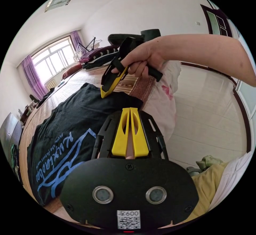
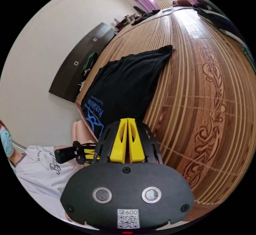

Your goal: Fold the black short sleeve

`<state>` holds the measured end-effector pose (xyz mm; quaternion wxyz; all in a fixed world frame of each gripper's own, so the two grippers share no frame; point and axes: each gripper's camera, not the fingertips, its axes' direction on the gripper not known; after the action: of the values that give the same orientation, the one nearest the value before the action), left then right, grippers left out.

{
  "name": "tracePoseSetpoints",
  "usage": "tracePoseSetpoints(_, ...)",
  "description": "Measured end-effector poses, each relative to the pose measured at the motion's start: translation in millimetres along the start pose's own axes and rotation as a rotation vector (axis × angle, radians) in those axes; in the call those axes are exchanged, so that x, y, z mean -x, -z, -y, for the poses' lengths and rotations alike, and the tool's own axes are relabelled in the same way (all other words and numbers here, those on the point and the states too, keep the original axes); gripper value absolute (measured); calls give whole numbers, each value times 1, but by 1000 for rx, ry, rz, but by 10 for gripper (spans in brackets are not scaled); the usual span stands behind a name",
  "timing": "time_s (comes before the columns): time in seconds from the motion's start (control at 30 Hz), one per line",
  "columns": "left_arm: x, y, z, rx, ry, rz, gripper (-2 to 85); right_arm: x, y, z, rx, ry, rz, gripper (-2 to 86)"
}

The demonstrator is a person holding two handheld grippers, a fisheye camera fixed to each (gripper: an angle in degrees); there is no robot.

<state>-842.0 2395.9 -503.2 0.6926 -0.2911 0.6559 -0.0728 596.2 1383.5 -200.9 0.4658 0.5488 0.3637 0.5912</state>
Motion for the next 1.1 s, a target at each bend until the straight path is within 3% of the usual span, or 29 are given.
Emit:
tracePoseSetpoints(0.17, 5, 0, -2, 0, 8, 0, 1, 8, 29, 60, -157, -93, -315, -9)
tracePoseSetpoints(0.27, 6, 1, -5, -6, 8, -2, 1, 38, 25, 91, -248, 62, -183, -9)
tracePoseSetpoints(0.33, 7, 1, -7, -9, 9, -2, 1, 41, 8, 114, -212, 89, -78, -8)
tracePoseSetpoints(0.43, 6, 1, -9, -7, 9, -1, 2, 26, -28, 147, -64, 10, -295, -8)
tracePoseSetpoints(0.5, 5, 1, -10, -3, 10, 1, 2, 9, -20, 159, -127, -62, -240, -8)
tracePoseSetpoints(0.57, 3, 2, -13, -5, 14, 2, 2, 5, 10, 160, -378, -176, -402, -9)
tracePoseSetpoints(0.63, 0, 2, -16, -7, 16, 9, 2, 19, 19, 166, -488, -165, -442, -9)
tracePoseSetpoints(0.7, -3, 2, -20, -9, 12, 8, 2, 36, 6, 187, -408, -25, -358, -9)
tracePoseSetpoints(0.77, -3, 3, -23, -13, 20, -2, 2, 48, -27, 215, -204, 117, -281, -9)
tracePoseSetpoints(0.83, -6, 4, -26, -14, 22, -7, 1, 36, -49, 231, -77, 81, -407, -8)
tracePoseSetpoints(0.9, -10, 5, -30, -12, 24, -9, 1, 18, -31, 235, -213, -49, -415, -8)
tracePoseSetpoints(0.97, -14, 5, -34, -16, 25, -10, 1, 21, -3, 224, -472, -108, -499, -9)
tracePoseSetpoints(1.03, -19, 7, -38, -22, 28, -9, 1, 32, 0, 224, -561, 46, -335, -9)
tracePoseSetpoints(1.1, -26, 8, -44, -27, 31, -9, 1, 28, -18, 249, -361, 120, -162, -9)
